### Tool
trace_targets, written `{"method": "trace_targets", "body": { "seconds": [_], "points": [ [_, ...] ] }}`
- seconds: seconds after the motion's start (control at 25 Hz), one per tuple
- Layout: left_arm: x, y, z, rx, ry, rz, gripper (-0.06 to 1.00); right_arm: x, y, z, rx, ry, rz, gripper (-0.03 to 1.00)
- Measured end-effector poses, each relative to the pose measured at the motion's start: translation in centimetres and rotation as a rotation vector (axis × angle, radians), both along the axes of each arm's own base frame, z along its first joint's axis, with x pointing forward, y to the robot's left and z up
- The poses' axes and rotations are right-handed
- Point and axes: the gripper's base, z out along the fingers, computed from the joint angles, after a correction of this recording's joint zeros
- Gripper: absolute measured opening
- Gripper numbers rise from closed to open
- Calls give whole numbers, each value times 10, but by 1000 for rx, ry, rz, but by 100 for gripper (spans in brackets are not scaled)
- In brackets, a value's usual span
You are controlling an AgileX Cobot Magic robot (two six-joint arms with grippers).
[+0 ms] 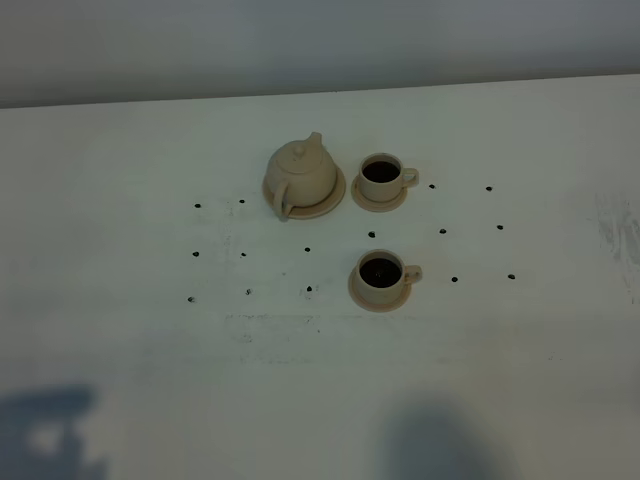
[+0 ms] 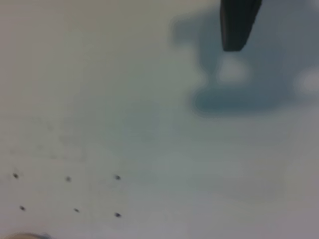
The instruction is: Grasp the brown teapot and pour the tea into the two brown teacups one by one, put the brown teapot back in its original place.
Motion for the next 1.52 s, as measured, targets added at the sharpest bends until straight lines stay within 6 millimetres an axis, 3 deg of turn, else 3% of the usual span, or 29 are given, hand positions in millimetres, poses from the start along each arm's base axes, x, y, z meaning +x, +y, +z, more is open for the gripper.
{"method": "trace_targets", "body": {
  "seconds": [0.64, 1.52],
  "points": [
    [-41, -3, -19, -15, -168, 26, 65, 0, 0, 0, 0, 0, 0, 50],
    [-41, -4, -20, -6, -171, 7, 65, 0, 0, 0, 0, 0, 0, 50]
  ]
}}
